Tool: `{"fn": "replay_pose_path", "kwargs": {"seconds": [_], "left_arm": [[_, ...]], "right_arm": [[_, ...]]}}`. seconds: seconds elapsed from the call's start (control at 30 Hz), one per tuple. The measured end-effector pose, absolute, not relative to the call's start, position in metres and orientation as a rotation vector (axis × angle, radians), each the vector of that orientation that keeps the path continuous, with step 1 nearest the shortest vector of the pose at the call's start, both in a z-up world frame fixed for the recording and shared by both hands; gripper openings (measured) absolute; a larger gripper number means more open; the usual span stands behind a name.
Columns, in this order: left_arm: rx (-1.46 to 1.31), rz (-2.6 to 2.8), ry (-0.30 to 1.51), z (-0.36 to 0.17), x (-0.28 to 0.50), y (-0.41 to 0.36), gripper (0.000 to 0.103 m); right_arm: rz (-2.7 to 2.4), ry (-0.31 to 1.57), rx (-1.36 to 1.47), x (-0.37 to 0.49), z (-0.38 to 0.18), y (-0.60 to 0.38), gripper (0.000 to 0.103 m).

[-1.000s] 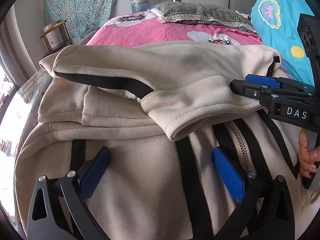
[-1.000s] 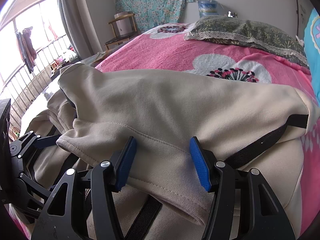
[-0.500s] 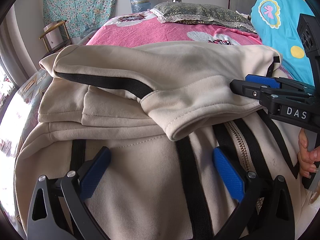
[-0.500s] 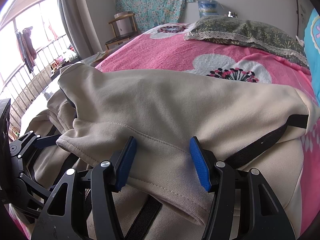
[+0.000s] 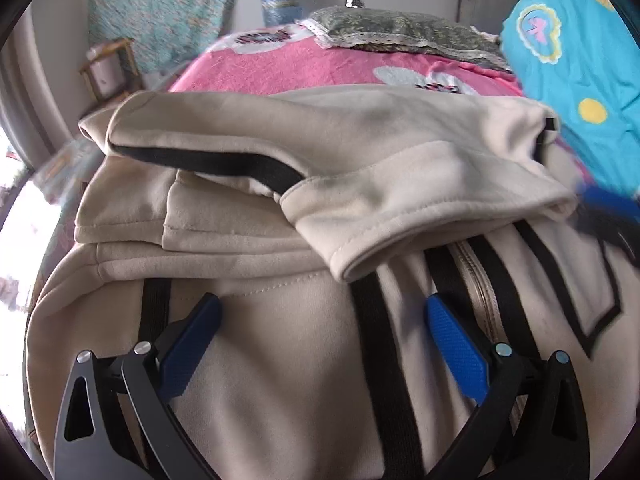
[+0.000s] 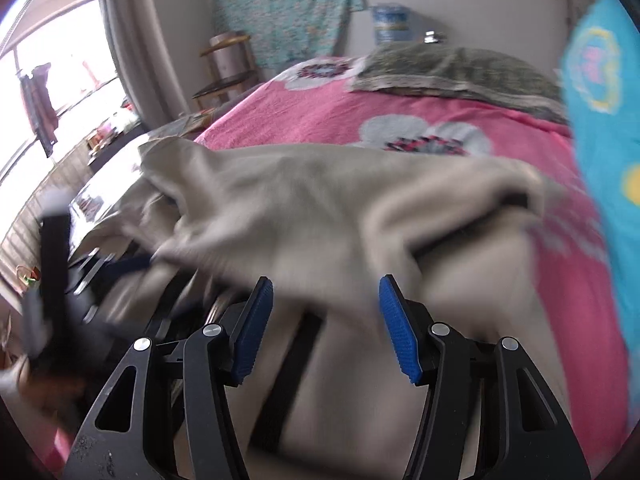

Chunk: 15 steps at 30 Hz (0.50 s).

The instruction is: Fold large clothes

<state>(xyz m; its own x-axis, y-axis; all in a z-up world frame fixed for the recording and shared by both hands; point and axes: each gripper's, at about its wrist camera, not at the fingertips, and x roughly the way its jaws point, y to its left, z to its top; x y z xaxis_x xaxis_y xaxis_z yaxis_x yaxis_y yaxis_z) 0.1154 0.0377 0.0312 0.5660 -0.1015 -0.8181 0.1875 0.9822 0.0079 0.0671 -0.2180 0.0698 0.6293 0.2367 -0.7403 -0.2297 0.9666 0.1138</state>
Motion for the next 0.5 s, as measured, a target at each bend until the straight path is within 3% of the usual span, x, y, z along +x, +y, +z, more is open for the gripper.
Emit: {"fn": "replay_pose_path", "kwargs": {"seconds": [0.1, 0.23, 0.33, 0.43, 0.5], "left_arm": [[0.2, -0.134, 0.976, 0.053, 0.094, 0.04, 0.099], [0.505, -0.302, 0.79, 0.074, 0.017, 0.024, 0.099], [0.668, -0.451, 0.738, 0.07, -0.047, 0.013, 0.099], [0.681, -0.542, 0.831, 0.061, -0.075, 0.014, 0.099], [0.668, -0.594, 0.848, 0.059, -0.092, 0.017, 0.099]], "right_arm": [[0.316, 0.883, -0.125, -0.001, 0.072, -0.21, 0.054], [0.442, 0.954, -0.299, -0.077, 0.069, -0.181, 0.054], [0.529, 0.942, -0.396, -0.099, 0.066, -0.162, 0.063], [0.45, 1.005, -0.542, -0.096, 0.04, -0.152, 0.064], [0.389, 1.008, -0.529, -0.095, 0.033, -0.158, 0.075]]}}
